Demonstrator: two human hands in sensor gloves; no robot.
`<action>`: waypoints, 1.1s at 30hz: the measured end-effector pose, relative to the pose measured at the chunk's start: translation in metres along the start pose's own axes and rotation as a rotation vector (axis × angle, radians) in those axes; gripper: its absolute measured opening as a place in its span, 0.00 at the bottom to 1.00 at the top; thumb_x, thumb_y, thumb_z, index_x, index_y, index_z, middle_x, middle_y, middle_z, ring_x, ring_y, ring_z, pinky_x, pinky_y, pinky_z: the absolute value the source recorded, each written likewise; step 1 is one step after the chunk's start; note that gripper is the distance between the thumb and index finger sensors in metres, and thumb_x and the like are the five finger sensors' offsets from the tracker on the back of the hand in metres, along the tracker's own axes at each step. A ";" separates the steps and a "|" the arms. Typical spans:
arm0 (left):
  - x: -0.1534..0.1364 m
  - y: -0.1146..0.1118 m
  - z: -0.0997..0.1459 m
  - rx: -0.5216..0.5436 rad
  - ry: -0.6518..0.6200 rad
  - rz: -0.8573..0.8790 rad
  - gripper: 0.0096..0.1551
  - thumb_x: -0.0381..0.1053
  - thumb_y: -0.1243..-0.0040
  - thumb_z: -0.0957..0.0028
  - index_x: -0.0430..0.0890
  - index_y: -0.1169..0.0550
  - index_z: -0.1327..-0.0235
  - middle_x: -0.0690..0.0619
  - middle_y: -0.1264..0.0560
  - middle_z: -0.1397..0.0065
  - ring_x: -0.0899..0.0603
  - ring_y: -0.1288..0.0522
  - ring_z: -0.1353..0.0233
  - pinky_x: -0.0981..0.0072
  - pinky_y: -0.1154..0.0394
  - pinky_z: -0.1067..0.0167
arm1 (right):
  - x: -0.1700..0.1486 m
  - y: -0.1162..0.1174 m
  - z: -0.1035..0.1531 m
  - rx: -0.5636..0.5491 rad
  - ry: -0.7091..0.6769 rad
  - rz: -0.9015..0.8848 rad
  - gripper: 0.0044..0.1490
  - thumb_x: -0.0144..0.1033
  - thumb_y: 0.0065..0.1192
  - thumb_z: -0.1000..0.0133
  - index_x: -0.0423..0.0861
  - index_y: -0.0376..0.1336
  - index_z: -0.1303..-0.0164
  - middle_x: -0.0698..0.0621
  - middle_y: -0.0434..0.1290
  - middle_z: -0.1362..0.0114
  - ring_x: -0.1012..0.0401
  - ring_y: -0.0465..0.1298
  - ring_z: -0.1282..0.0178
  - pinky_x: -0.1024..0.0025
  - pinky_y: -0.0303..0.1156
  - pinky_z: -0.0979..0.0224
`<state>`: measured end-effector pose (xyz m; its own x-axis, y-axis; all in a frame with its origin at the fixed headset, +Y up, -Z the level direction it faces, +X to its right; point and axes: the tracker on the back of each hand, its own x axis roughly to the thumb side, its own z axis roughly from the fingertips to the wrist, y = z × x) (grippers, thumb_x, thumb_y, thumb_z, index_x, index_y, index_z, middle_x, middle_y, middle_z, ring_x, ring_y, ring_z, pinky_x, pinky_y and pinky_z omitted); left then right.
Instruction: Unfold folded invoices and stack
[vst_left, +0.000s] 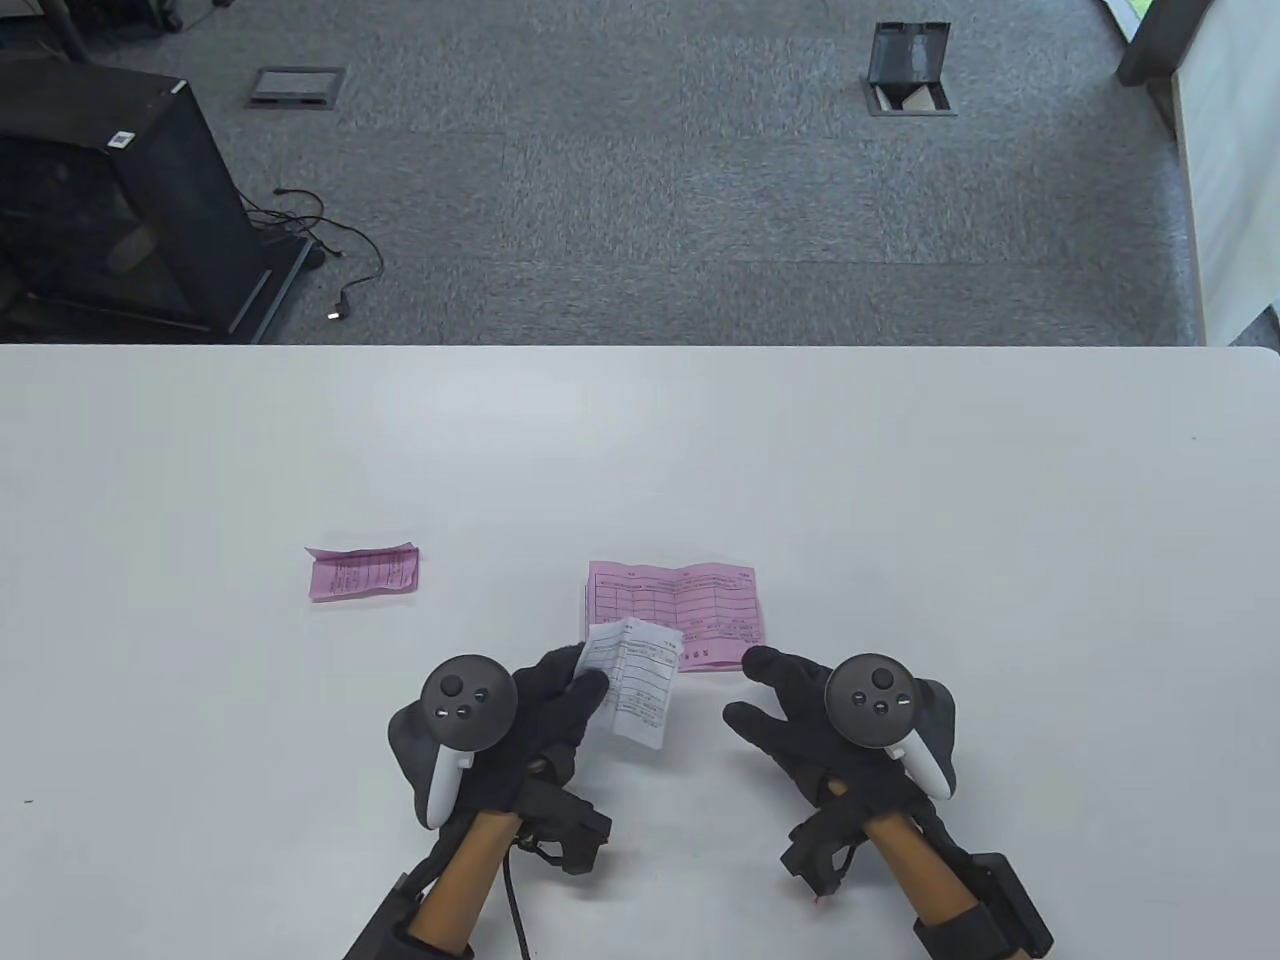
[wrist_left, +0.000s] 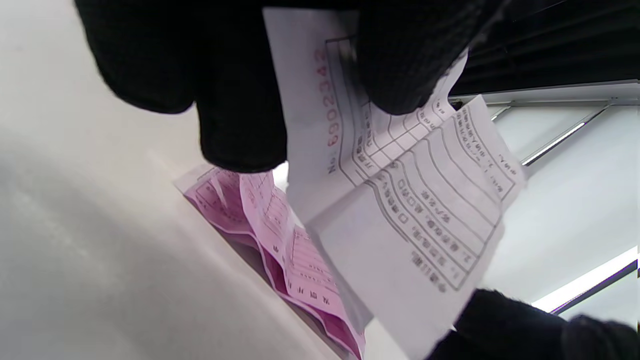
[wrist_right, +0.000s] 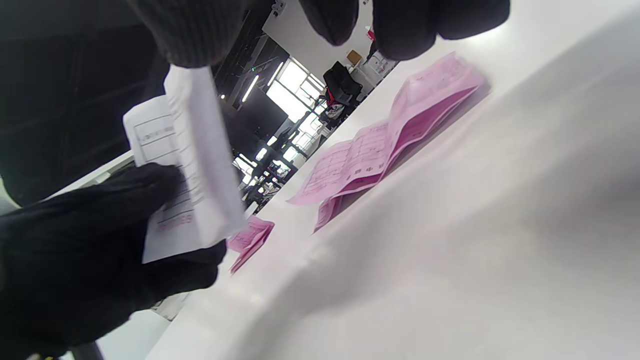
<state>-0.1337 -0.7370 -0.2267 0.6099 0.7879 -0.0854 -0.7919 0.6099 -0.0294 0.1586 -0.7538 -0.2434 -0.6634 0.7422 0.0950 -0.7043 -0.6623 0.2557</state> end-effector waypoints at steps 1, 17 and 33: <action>0.000 -0.004 0.001 -0.010 -0.019 0.011 0.22 0.51 0.33 0.47 0.49 0.18 0.41 0.48 0.12 0.45 0.42 0.15 0.46 0.44 0.23 0.41 | 0.000 0.002 0.000 0.001 0.006 -0.006 0.55 0.65 0.51 0.51 0.45 0.45 0.20 0.37 0.58 0.21 0.36 0.57 0.23 0.29 0.51 0.27; 0.002 -0.036 0.013 -0.074 -0.119 0.019 0.22 0.52 0.32 0.48 0.47 0.17 0.43 0.50 0.11 0.47 0.45 0.13 0.47 0.47 0.21 0.43 | 0.006 0.029 0.003 -0.026 0.061 -0.215 0.33 0.52 0.57 0.47 0.47 0.61 0.36 0.46 0.75 0.38 0.45 0.73 0.36 0.40 0.63 0.30; -0.009 -0.022 0.013 -0.060 -0.039 0.041 0.22 0.54 0.32 0.48 0.47 0.17 0.44 0.49 0.11 0.48 0.43 0.14 0.47 0.45 0.23 0.42 | 0.000 0.006 0.004 -0.094 0.040 -0.174 0.23 0.45 0.58 0.47 0.48 0.67 0.46 0.49 0.79 0.46 0.48 0.77 0.42 0.42 0.65 0.31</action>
<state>-0.1212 -0.7566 -0.2119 0.5764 0.8157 -0.0488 -0.8160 0.5715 -0.0864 0.1554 -0.7568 -0.2381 -0.5376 0.8430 0.0182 -0.8287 -0.5322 0.1734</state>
